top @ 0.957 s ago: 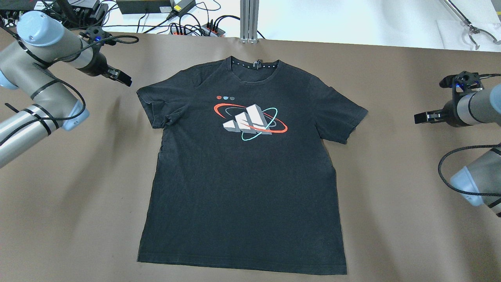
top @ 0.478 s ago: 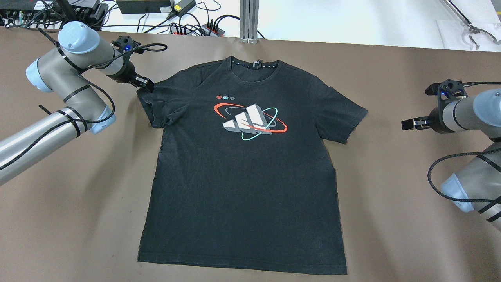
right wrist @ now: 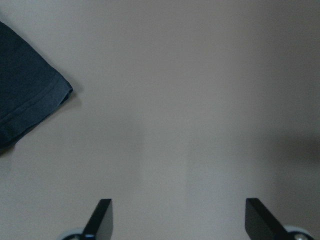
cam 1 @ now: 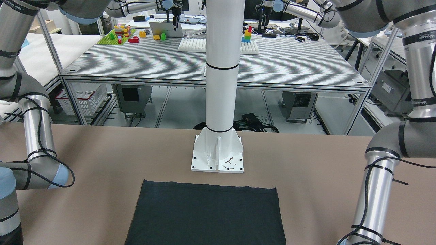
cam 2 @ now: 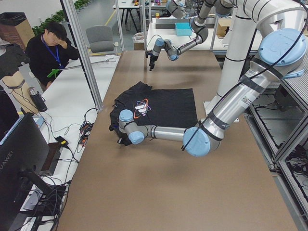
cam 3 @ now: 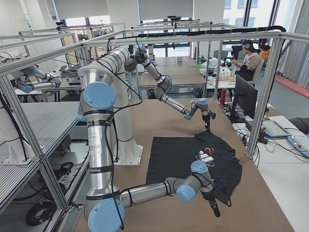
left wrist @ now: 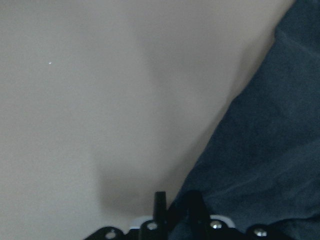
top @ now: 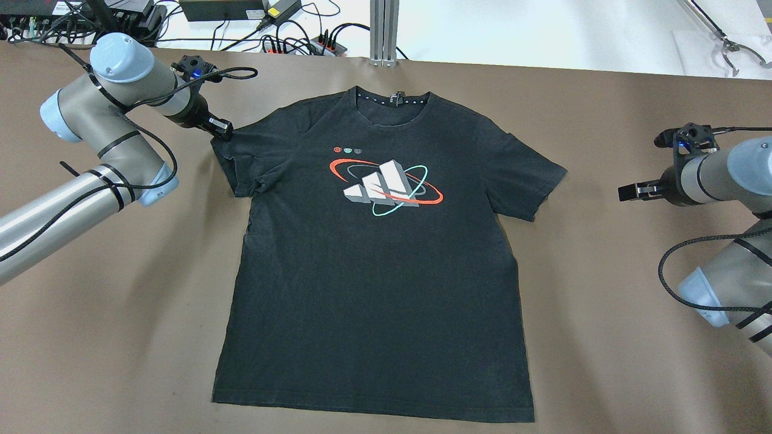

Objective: Fold clothes
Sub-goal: 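Move the left gripper toward the shirt collar while the right gripper approaches the sleeve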

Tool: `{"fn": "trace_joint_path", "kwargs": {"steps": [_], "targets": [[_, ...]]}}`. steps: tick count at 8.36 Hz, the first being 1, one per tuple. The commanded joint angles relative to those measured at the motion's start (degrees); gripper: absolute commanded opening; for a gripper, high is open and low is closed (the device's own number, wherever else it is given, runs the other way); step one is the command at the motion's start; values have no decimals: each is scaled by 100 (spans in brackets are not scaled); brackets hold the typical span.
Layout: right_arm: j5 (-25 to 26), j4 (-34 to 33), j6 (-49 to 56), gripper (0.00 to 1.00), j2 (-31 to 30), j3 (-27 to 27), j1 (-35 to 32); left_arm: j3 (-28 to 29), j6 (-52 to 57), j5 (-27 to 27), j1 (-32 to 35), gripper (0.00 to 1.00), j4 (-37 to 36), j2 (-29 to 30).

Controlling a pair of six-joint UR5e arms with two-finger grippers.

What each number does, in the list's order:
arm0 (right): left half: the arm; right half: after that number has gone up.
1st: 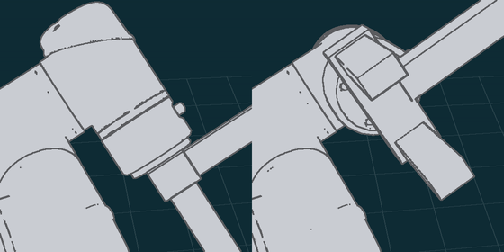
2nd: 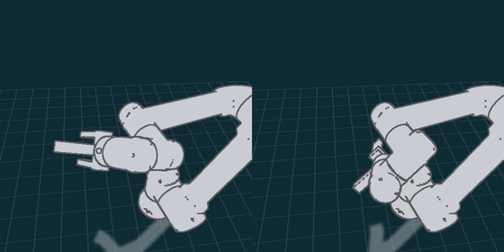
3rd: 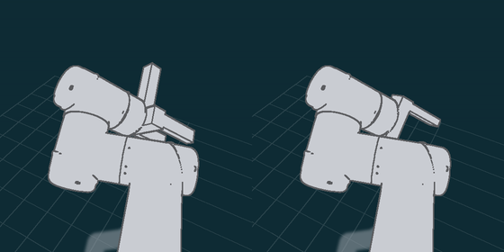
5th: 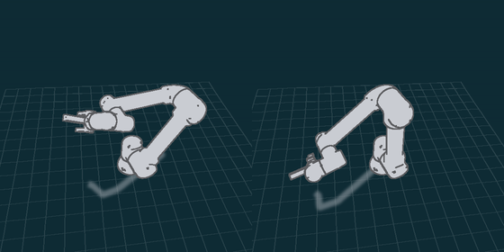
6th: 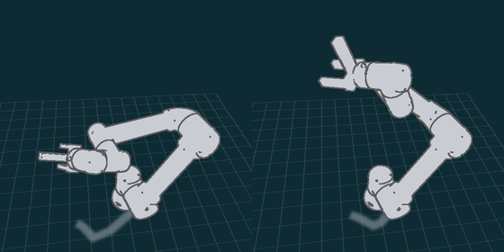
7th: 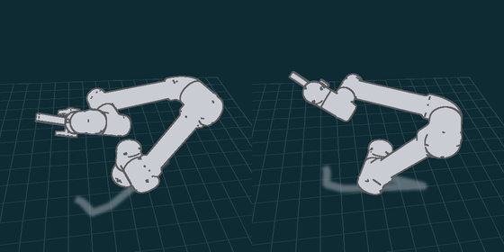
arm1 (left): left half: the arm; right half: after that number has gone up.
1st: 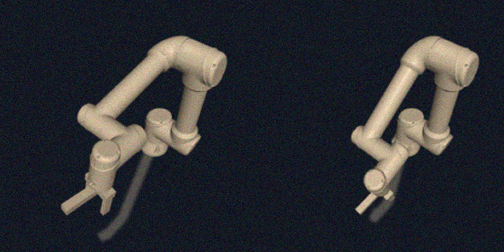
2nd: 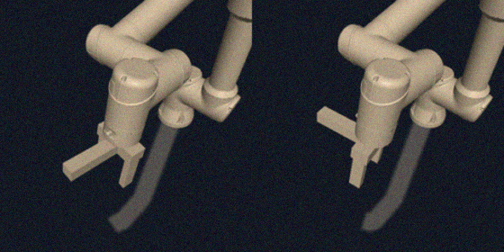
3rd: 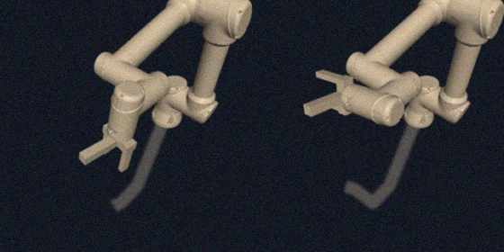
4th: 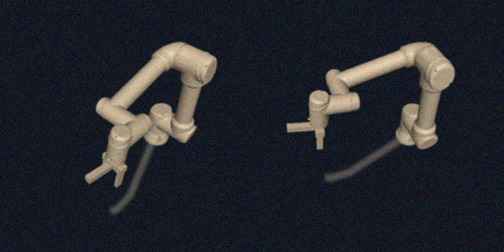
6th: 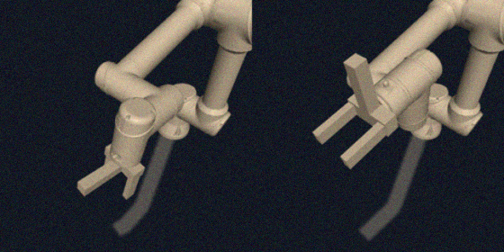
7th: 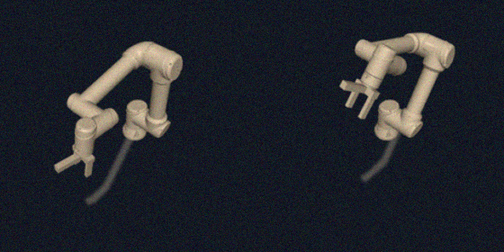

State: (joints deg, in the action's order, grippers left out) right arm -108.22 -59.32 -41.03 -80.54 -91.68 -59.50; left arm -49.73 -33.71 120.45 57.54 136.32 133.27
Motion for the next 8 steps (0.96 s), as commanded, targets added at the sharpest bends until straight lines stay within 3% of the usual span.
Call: {"fn": "trace_joint_path", "kwargs": {"steps": [1, 6, 7, 8], "targets": [[2, 0, -2, 94, -6, 1, 9, -2, 5, -39, 11, 30, 0, -37], [2, 17, -2, 94, -14, 45, 18, -19, 14, -39, 3, 34, 26, -64], [2, 17, -2, 94, -6, 45, 18, -37, 14, -39, 3, 23, 70, -73], [2, 17, -2, 94, -6, 54, 18, -46, 23, -39, 3, 2, 96, -99]]}}
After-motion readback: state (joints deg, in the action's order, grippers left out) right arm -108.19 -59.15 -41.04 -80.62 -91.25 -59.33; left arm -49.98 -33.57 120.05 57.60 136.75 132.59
